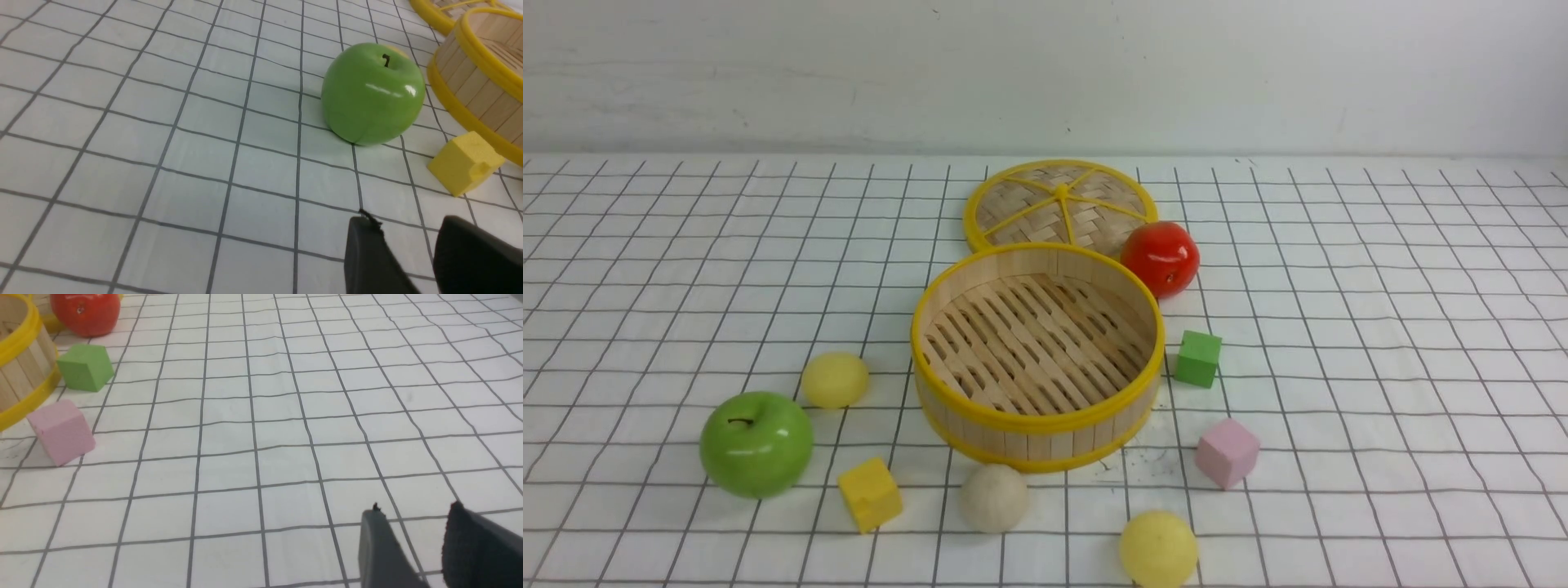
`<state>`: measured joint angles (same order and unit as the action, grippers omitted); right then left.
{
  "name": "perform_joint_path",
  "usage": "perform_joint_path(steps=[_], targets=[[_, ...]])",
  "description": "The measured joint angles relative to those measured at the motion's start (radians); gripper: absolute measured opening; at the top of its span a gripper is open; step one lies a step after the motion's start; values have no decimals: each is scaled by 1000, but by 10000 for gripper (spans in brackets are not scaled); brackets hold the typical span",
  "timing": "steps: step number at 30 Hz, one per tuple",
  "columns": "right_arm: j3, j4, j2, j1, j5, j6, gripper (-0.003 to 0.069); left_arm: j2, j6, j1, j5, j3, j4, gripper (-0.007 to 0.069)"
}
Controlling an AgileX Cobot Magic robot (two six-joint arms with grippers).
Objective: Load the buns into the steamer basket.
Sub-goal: Use the right arm to grab a steamed stuffed bun
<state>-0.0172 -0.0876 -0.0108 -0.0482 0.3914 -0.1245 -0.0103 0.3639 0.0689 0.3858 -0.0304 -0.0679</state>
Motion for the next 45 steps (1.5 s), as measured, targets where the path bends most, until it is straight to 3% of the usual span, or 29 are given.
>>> perform_joint_path(steps=[8, 13, 23, 26, 30, 33, 41, 45], targets=[[-1, -27, 0, 0, -5, 0, 239, 0, 0, 0, 0, 0, 0, 238], [-10, -22, 0, 0, -103, -1, 239, 0, 0, 0, -2, 0, 0, 238], [-11, 66, 0, 0, -746, -141, 239, 0, 0, 0, -18, 0, -4, 238], [2, 94, 0, 0, -806, -228, 239, 0, 0, 0, -20, 0, -5, 238], [142, 167, 27, 0, -725, -398, 239, 0, 0, 0, -46, 0, -8, 238], [323, 176, 112, 0, -608, -441, 239, 0, 0, 0, -69, 0, -17, 238], [848, 4, 467, 0, -160, -392, 239, 0, 0, 0, -78, 0, -18, 238], [1040, -78, 746, 0, 160, -282, 239, 0, 0, 0, -78, 0, -18, 238]])
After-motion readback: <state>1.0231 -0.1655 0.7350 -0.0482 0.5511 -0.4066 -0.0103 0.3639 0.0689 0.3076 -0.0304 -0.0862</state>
